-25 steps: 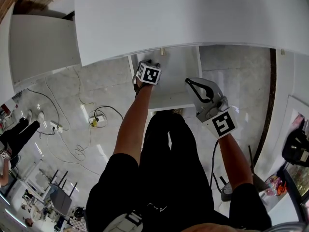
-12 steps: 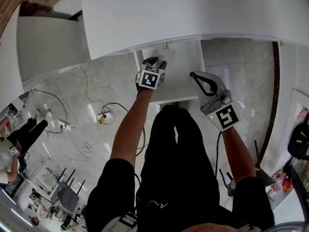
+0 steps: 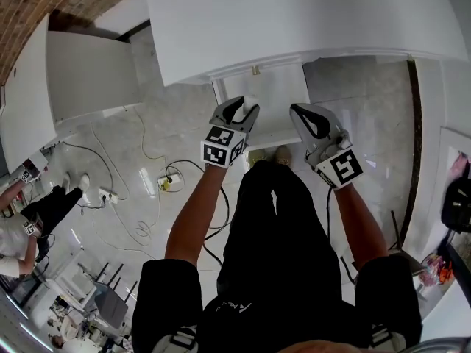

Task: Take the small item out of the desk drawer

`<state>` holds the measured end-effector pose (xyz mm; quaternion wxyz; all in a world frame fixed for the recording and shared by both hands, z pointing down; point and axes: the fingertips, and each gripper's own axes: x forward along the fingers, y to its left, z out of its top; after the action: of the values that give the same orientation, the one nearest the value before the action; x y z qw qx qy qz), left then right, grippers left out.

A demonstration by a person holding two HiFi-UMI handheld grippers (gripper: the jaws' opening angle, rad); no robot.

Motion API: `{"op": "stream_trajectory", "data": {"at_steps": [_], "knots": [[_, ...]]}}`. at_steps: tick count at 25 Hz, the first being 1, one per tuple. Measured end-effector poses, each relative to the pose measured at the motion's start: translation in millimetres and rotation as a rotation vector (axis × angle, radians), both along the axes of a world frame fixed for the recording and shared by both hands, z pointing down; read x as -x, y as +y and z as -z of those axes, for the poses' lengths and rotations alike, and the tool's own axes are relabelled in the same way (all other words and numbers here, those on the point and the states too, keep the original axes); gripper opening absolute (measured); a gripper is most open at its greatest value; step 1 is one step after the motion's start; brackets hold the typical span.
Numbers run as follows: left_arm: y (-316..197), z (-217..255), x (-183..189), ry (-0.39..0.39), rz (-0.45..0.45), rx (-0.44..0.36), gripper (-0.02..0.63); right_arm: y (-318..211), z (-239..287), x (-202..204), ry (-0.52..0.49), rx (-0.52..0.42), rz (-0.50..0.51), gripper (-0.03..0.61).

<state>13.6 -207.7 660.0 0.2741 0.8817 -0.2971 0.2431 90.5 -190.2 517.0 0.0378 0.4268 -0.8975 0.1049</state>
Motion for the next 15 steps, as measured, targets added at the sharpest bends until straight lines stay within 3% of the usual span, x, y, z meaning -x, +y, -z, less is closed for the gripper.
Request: {"op": "stream_trajectory", "data": {"at_steps": [9, 15], "knots": [[15.2, 199.2, -10.6, 0.213, 0.011, -0.29, 0.163, -0.1, 108.4, 3.5, -0.068, -0.078, -0.049, 0.002], [24.7, 311.2, -12.1, 0.294, 0.012, -0.461, 0.163, 18.8, 187.0, 0.5, -0.085, -0.147, -0.061, 0.002]]}}
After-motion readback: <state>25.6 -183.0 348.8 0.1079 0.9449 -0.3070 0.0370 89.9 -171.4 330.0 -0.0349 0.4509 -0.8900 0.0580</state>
